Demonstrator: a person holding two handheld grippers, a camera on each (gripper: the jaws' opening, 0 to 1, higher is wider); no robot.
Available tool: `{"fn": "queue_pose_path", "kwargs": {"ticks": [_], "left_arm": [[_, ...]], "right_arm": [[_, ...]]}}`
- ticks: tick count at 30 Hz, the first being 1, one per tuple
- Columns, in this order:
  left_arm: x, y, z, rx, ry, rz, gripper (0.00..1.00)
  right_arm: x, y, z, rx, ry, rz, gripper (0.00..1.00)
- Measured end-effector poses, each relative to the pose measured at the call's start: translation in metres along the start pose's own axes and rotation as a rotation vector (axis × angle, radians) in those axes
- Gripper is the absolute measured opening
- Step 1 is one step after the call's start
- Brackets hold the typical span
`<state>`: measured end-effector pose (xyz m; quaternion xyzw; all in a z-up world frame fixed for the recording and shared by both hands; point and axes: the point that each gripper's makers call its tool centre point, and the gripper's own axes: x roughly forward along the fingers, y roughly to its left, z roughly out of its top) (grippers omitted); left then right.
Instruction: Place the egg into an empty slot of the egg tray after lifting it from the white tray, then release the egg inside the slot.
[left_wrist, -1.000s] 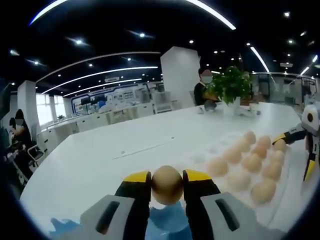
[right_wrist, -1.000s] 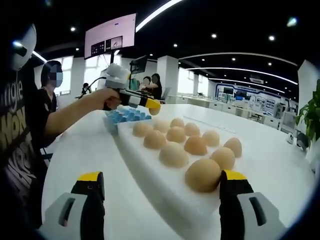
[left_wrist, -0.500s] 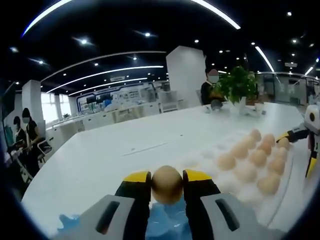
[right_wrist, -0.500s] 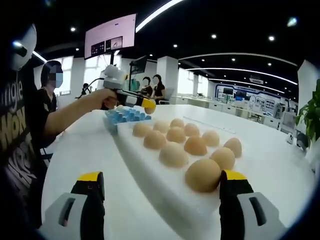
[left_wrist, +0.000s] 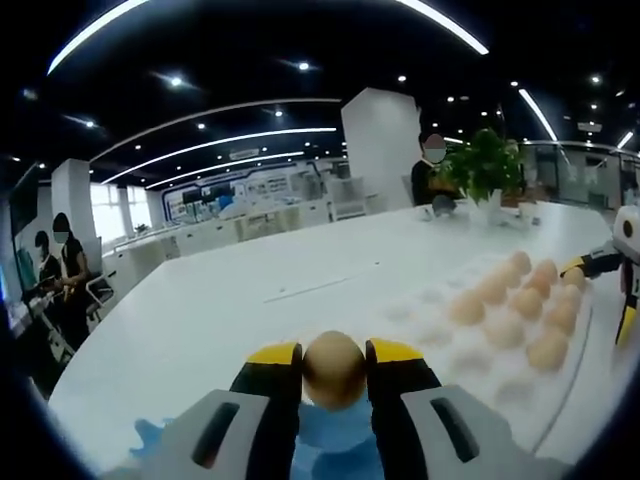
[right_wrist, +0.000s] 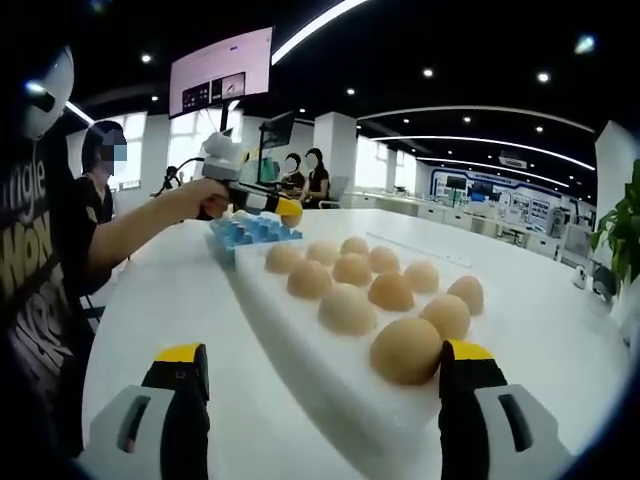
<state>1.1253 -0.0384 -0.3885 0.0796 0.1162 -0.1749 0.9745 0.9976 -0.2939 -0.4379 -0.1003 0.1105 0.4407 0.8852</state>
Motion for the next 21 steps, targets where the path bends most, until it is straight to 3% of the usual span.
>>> {"fn": "queue_pose_path", "kwargs": {"ticks": [21], "left_arm": [[-0.012, 0.025, -0.008, -0.034, 0.009, 0.065, 0.25]], "right_arm": [[0.001, -0.001, -0.001, -0.004, 0.005, -0.001, 1.00]]}}
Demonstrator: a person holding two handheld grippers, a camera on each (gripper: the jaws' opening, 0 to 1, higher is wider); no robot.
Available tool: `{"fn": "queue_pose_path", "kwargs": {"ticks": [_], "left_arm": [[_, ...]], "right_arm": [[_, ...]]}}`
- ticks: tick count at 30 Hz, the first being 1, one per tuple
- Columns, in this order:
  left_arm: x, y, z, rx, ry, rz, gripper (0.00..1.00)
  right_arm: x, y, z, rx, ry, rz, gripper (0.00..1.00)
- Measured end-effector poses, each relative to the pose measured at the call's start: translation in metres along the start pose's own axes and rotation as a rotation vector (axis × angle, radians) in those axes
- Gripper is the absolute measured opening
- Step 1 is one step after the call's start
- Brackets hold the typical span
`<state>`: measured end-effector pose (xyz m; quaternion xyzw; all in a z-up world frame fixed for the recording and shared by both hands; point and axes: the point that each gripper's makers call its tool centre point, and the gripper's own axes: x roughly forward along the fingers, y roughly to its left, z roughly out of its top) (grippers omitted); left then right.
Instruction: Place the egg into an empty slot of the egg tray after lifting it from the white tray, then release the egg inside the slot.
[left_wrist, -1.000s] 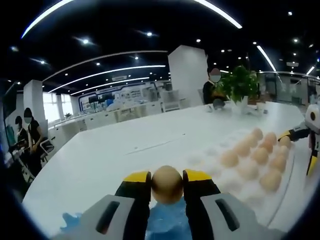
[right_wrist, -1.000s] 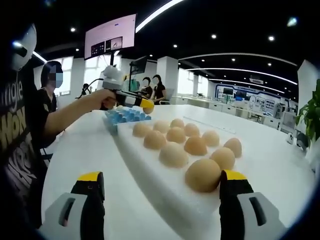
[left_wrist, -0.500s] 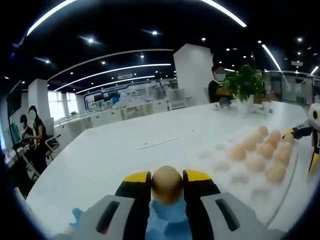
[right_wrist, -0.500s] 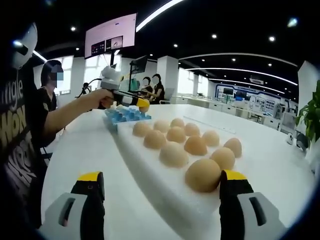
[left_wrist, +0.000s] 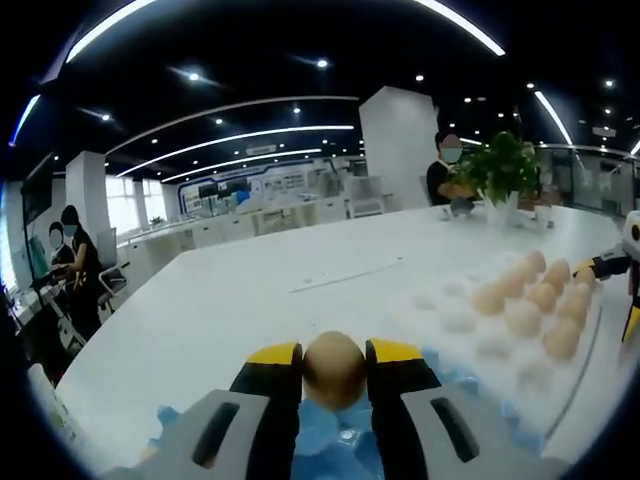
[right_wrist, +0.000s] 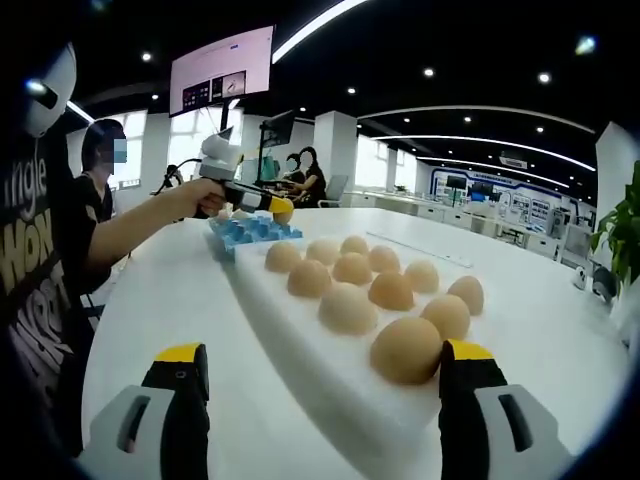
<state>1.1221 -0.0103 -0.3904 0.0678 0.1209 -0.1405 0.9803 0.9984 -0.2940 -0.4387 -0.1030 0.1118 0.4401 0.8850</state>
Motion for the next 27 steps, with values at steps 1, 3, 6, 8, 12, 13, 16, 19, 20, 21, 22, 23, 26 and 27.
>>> {"fn": "queue_pose_path", "kwargs": {"ticks": [1, 3, 6, 8, 12, 13, 16, 19, 20, 21, 22, 23, 26, 27], "left_arm": [[0.000, 0.001, 0.000, 0.000, 0.000, 0.002, 0.25], [-0.001, 0.003, 0.000, 0.001, 0.000, 0.007, 0.25], [-0.003, 0.007, -0.001, 0.000, -0.001, 0.022, 0.25], [-0.005, 0.009, -0.002, -0.006, -0.001, 0.025, 0.25], [-0.007, 0.014, -0.002, -0.009, -0.001, 0.039, 0.25], [-0.008, 0.016, -0.002, -0.011, -0.002, 0.044, 0.25], [-0.007, 0.024, -0.002, -0.015, -0.002, 0.053, 0.25], [-0.007, 0.029, -0.003, -0.021, -0.003, 0.061, 0.25], [-0.008, 0.030, -0.003, -0.020, -0.004, 0.065, 0.25], [-0.008, 0.032, -0.004, -0.022, -0.003, 0.068, 0.25], [-0.008, 0.033, -0.004, -0.026, -0.003, 0.070, 0.25], [-0.009, 0.035, -0.004, -0.027, -0.004, 0.073, 0.25], [-0.010, 0.040, -0.005, -0.027, -0.003, 0.083, 0.25], [-0.011, 0.043, -0.005, -0.028, -0.003, 0.089, 0.25]], "right_arm": [[0.000, 0.000, 0.000, 0.000, 0.000, 0.000, 1.00], [0.000, 0.000, 0.000, -0.001, 0.001, 0.000, 1.00], [0.000, 0.000, 0.000, 0.001, 0.000, 0.000, 1.00], [0.000, -0.001, 0.000, -0.001, 0.001, -0.001, 1.00], [0.000, -0.001, 0.000, 0.000, -0.001, -0.001, 1.00], [0.000, -0.001, 0.000, 0.001, -0.001, -0.001, 1.00], [0.001, -0.001, 0.000, -0.001, -0.001, -0.001, 1.00], [0.001, -0.001, 0.000, -0.002, -0.001, -0.001, 1.00], [0.001, -0.001, 0.001, -0.001, -0.001, -0.001, 1.00], [0.001, -0.001, 0.001, -0.001, -0.002, -0.001, 1.00], [0.001, -0.001, 0.001, -0.001, -0.001, -0.002, 1.00], [0.001, -0.001, 0.001, -0.001, -0.001, -0.002, 1.00], [0.001, -0.001, 0.001, -0.001, -0.002, -0.002, 1.00], [0.001, -0.001, 0.001, -0.001, -0.003, -0.002, 1.00]]}}
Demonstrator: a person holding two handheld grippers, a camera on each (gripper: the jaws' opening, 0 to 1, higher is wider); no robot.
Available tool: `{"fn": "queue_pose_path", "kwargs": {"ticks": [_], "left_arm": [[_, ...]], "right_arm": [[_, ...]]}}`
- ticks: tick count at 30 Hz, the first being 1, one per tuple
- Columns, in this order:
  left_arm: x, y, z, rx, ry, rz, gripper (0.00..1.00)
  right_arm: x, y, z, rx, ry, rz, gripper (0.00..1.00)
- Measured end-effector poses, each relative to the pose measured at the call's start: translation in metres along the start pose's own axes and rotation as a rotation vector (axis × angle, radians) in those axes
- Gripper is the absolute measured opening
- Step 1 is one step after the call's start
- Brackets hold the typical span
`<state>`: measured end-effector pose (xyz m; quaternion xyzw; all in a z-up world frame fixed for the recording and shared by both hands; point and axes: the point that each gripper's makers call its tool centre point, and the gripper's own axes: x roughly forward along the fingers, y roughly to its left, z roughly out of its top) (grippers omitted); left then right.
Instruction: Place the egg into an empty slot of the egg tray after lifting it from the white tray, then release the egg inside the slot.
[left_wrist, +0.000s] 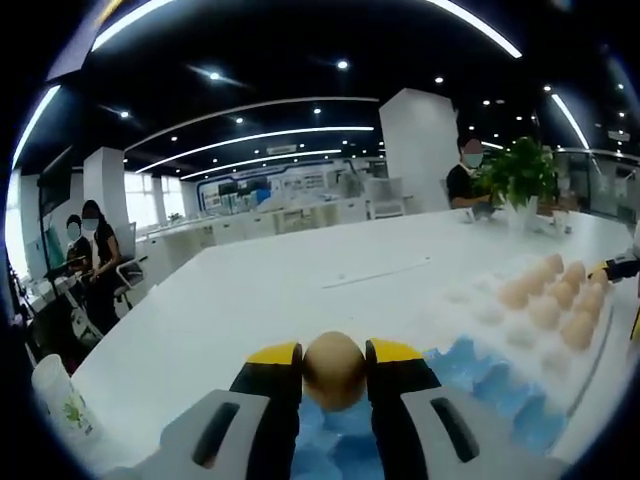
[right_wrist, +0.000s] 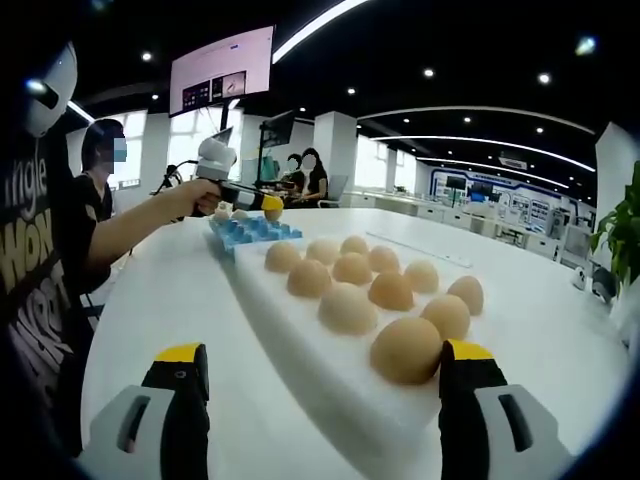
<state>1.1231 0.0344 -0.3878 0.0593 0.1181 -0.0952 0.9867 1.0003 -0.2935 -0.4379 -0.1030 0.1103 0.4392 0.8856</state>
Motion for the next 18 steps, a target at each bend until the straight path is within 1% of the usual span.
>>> {"fn": "queue_pose_path", "kwargs": {"ticks": [17, 18], "left_arm": [[-0.006, 0.036, -0.006, -0.013, 0.007, 0.067, 0.25], [-0.007, 0.035, -0.007, -0.014, 0.008, 0.070, 0.25]], "right_arm": [[0.000, 0.000, -0.001, -0.004, 0.002, -0.003, 1.00], [0.000, 0.000, -0.001, -0.005, 0.003, -0.003, 1.00]]}}
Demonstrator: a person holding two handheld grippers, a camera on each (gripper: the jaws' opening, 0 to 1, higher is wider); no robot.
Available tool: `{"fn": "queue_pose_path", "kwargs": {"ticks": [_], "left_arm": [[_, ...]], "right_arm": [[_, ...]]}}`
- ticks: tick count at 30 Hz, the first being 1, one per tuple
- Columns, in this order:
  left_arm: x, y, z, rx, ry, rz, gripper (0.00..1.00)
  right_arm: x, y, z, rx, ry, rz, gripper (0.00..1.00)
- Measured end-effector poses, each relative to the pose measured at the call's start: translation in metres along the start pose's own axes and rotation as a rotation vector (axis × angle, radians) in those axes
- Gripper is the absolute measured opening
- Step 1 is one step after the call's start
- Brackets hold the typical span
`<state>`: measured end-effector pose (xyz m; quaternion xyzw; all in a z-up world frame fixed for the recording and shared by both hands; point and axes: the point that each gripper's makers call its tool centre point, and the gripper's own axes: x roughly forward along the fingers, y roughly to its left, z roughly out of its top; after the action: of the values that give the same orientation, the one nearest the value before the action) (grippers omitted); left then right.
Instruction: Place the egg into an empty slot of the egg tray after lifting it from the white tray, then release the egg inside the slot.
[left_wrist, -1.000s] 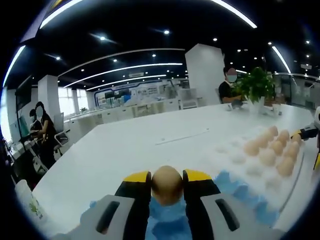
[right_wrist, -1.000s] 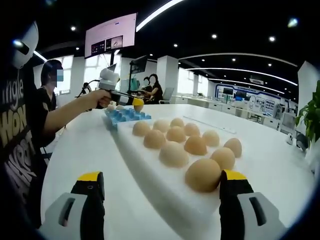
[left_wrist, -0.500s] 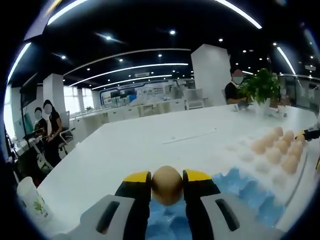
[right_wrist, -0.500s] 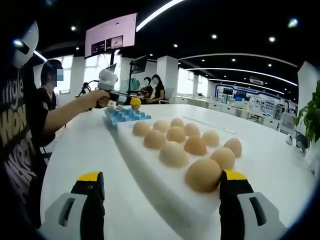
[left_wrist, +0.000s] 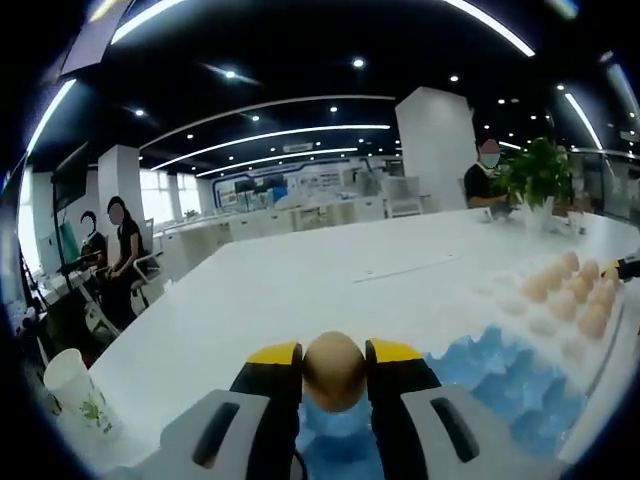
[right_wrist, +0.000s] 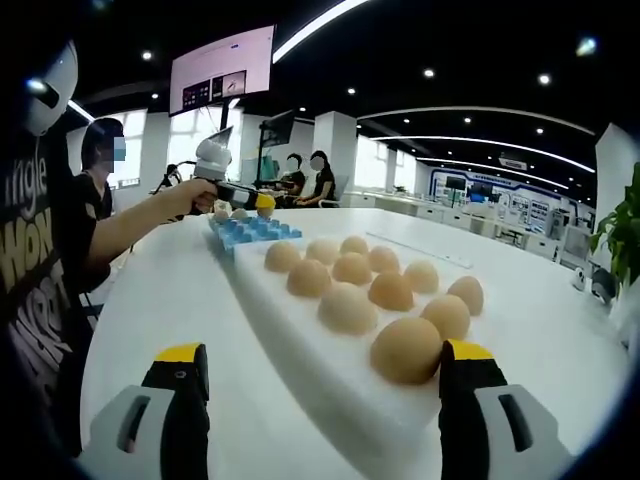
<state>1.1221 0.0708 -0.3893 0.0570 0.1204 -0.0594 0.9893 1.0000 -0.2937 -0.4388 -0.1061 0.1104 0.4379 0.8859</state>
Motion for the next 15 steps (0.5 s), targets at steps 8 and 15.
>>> {"fn": "queue_pose_path", "kwargs": {"ticks": [8, 15], "left_arm": [[-0.004, 0.011, -0.005, -0.016, 0.003, 0.032, 0.25], [-0.004, 0.024, -0.009, -0.022, 0.007, 0.053, 0.25]], "right_arm": [[0.000, 0.000, -0.001, -0.003, 0.002, -0.002, 1.00], [-0.001, 0.000, -0.001, -0.006, 0.003, -0.004, 1.00]]}}
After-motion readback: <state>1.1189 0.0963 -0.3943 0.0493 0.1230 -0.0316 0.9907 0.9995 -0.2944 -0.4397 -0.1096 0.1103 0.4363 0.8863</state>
